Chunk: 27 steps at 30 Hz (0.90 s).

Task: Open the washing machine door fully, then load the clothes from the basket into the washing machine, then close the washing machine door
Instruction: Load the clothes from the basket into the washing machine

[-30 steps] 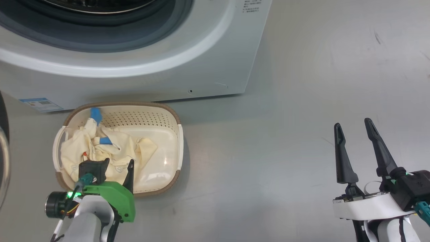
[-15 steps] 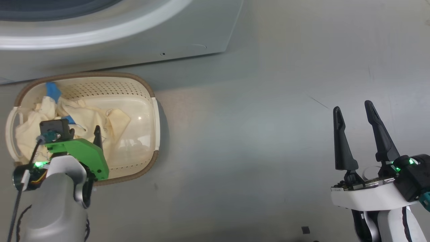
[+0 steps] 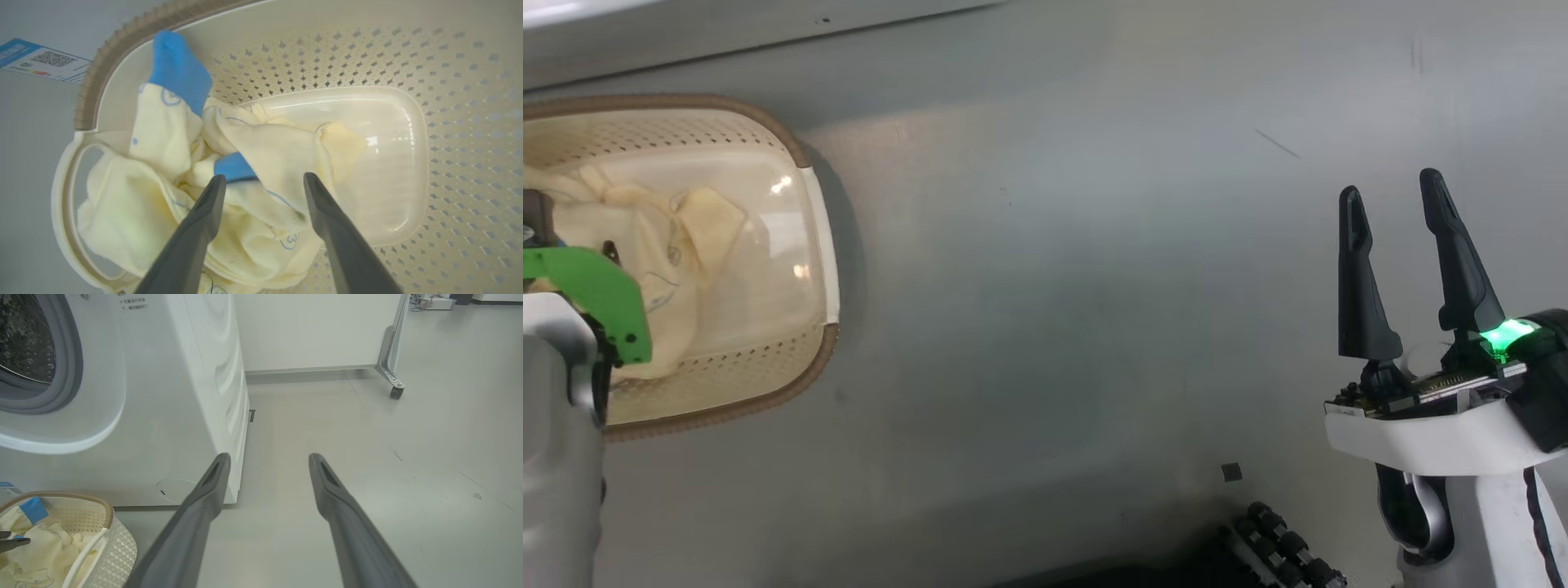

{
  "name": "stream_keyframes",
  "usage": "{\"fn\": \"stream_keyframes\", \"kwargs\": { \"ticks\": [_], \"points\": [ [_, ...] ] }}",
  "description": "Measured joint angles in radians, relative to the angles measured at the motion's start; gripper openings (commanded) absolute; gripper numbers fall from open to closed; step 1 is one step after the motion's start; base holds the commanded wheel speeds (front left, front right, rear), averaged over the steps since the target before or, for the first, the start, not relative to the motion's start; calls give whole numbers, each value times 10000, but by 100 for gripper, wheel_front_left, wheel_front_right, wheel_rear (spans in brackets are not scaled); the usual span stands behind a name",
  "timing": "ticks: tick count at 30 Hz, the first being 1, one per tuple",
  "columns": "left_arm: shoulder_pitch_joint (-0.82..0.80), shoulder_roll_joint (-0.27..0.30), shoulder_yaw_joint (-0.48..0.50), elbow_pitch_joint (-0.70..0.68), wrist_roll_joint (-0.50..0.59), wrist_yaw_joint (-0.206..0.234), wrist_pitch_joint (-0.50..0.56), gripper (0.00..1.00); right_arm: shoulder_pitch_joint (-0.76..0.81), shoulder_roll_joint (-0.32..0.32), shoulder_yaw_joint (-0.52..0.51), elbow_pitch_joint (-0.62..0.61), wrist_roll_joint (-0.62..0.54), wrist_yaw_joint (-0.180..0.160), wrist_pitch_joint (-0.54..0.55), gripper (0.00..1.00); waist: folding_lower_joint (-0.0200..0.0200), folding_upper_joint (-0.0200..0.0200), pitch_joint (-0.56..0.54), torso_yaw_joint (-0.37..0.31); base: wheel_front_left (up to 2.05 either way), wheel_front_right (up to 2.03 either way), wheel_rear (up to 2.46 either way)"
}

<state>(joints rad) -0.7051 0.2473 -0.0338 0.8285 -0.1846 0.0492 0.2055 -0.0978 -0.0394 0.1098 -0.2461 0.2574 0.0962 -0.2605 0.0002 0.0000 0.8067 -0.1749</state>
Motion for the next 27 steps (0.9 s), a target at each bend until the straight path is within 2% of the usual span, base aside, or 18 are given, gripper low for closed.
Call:
{"fn": "stream_keyframes", "kwargs": {
  "ticks": [12, 13, 14, 15, 16, 27],
  "points": [
    [-1412, 474, 65, 368, 282, 353, 920, 100, -1077, -2, -6, -495, 591, -12, -2, 100, -1, 0, 1749, -402, 0, 0, 0],
    [-1454, 487, 69, 405, 297, 374, 926, 93, -1198, -2, -12, -493, 596, -15, -2, 100, -1, 0, 1879, -424, 0, 0, 0],
    [-1499, 499, 61, 470, 341, 397, 947, 47, -1258, -2, -15, -493, 610, -15, -2, 100, -1, 0, 2006, -446, 0, 0, 0],
    [-1554, 508, 61, 552, 395, 405, 1007, 29, -1351, -2, -17, -489, 631, -17, -2, 100, -1, 0, 2121, -465, 0, 0, 0],
    [-1597, 516, 61, 604, 422, 441, 1012, 0, -1419, -2, -19, -489, 675, -17, -2, 100, -1, 0, 2228, -483, 0, 0, 0],
    [-1878, 412, -38, 941, 617, 481, 550, 0, -1840, -6, -236, -293, 681, -21, -2, 100, -1, 0, 2659, -428, 0, 0, 0]
  ]
}}
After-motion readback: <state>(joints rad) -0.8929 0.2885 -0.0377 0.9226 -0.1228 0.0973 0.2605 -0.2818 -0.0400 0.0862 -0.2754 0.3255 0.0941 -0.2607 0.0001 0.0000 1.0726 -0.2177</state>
